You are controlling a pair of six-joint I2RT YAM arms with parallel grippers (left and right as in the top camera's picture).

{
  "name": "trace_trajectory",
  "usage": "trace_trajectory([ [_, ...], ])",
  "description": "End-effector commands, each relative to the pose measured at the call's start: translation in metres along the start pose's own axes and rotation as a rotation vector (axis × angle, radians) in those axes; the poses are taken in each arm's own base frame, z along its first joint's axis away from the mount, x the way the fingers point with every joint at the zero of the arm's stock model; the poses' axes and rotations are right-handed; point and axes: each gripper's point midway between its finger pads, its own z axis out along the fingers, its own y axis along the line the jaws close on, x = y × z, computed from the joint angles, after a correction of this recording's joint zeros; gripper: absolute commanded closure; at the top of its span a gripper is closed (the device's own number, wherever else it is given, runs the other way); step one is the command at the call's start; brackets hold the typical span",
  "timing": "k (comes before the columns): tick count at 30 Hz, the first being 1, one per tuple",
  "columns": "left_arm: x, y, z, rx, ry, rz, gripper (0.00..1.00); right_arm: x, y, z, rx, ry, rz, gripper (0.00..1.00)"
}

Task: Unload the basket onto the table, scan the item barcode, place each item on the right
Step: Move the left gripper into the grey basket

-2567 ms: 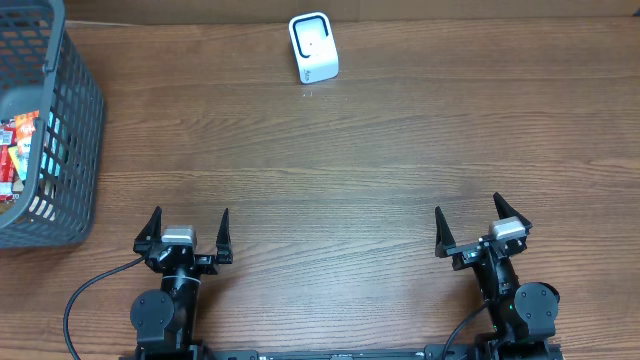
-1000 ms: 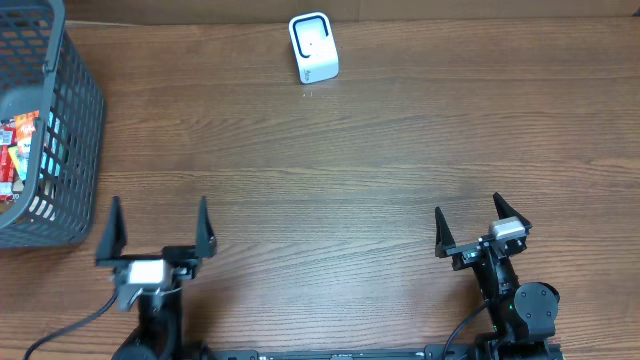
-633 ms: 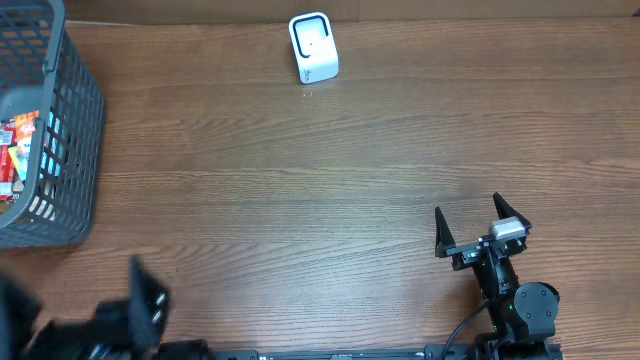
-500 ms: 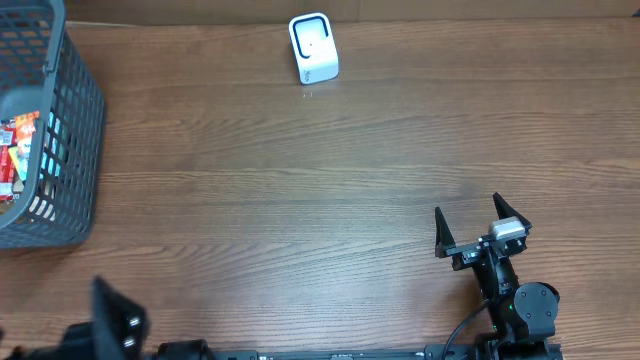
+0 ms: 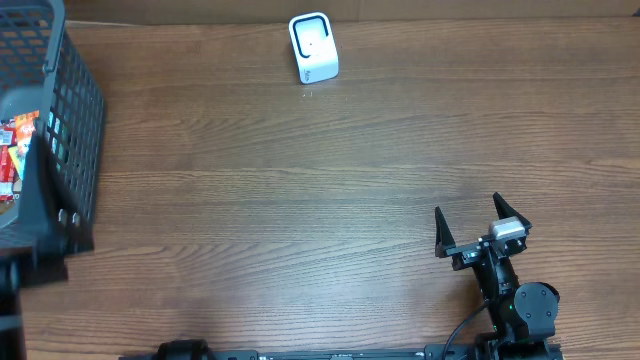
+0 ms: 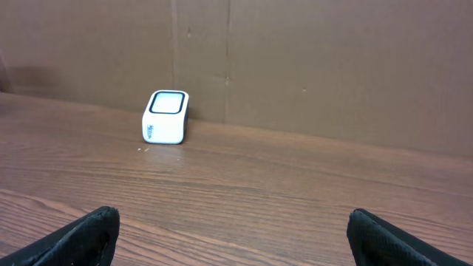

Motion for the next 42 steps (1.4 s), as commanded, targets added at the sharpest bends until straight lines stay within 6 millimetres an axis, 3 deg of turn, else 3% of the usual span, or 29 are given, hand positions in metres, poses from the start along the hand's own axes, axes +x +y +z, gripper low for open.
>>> trace_trajectory([
  [1, 0.021, -0.017, 0.041, 0.072, 0.184, 0.033, 0.0, 0.002, 0.0, 0.0, -0.001, -0.001, -0.001, 0.0],
  [6, 0.079, -0.041, 0.084, 0.18, 0.469, 0.035, 0.0, 0.003, 0.0, 0.0, -0.001, -0.001, -0.001, 0.0],
  [7, 0.105, -0.044, 0.101, 0.179, 0.567, 0.043, 0.0, 0.002, 0.0, 0.0, -0.001, -0.001, -0.001, 0.0],
  [11, 0.155, -0.037, 0.133, 0.117, 0.733, 0.094, 0.0, 0.002, 0.0, 0.0, -0.001, -0.001, -0.001, 0.0],
  [14, 0.184, -0.036, 0.145, 0.106, 0.831, 0.116, 0.0, 0.002, 0.0, 0.0, -0.001, -0.001, -0.001, 0.0],
  [18, 0.206, -0.025, 0.162, 0.079, 0.883, 0.201, 0.0, 0.002, 0.0, 0.0, -0.001, -0.001, -0.001, 0.0],
  [23, 0.211, 0.024, 0.181, -0.084, 0.879, 0.194, 0.0, 0.003, 0.0, 0.0, -0.001, -0.001, -0.001, 0.0],
  [31, 0.225, 0.119, 0.178, -0.241, 0.901, 0.035, 0.0, 0.002, 0.0, 0.0, -0.001, -0.001, -0.001, 0.0],
  [35, 0.245, 0.162, 0.176, -0.296, 0.934, -0.047, 0.0, 0.002, 0.0, 0.0, -0.001, -0.001, -0.001, 0.0],
  [42, 0.309, 0.202, 0.177, -0.309, 1.078, -0.104, 0.0, 0.002, 0.0, 0.0, -0.001, -0.001, -0.001, 0.0],
])
